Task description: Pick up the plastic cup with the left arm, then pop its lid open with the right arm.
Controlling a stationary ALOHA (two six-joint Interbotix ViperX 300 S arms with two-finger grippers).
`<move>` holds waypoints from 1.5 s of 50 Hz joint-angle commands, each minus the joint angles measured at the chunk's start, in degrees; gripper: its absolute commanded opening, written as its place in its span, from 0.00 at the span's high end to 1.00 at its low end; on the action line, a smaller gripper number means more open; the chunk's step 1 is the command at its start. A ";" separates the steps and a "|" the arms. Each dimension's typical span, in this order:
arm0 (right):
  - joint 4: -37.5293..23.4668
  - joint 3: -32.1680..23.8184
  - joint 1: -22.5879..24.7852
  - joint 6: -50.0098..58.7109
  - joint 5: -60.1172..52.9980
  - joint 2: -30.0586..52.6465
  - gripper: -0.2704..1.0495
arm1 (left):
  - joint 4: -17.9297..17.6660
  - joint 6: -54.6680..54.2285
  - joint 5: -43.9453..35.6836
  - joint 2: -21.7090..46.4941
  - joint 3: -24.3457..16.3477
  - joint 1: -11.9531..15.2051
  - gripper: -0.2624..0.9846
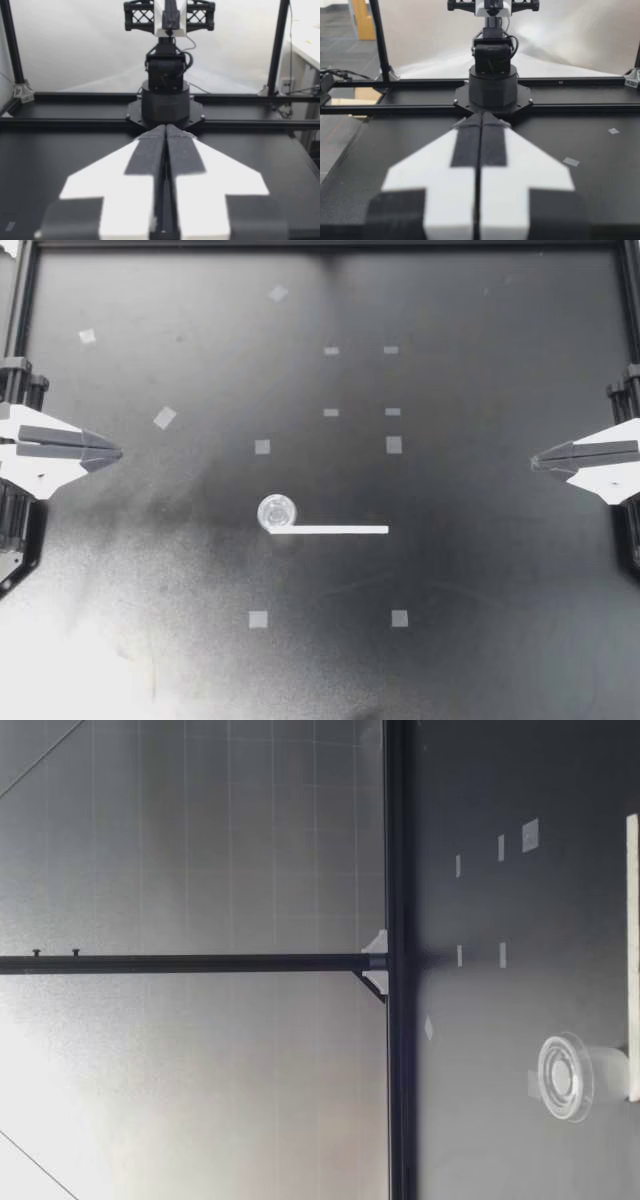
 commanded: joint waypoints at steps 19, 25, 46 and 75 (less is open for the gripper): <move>2.11 -13.36 -1.14 2.46 22.06 7.56 0.90 | -1.67 1.67 10.81 6.42 -1.58 0.44 0.86; 2.02 -21.80 -1.93 2.20 29.62 17.31 0.90 | -1.67 2.11 10.37 12.22 -2.72 0.44 0.86; 2.72 -32.08 -2.29 2.46 26.10 43.68 0.90 | -1.76 -1.23 -5.98 24.96 2.02 0.44 0.85; 3.69 -42.36 -4.75 2.11 32.17 61.08 0.90 | -1.85 -3.43 -14.15 43.86 1.67 0.44 0.40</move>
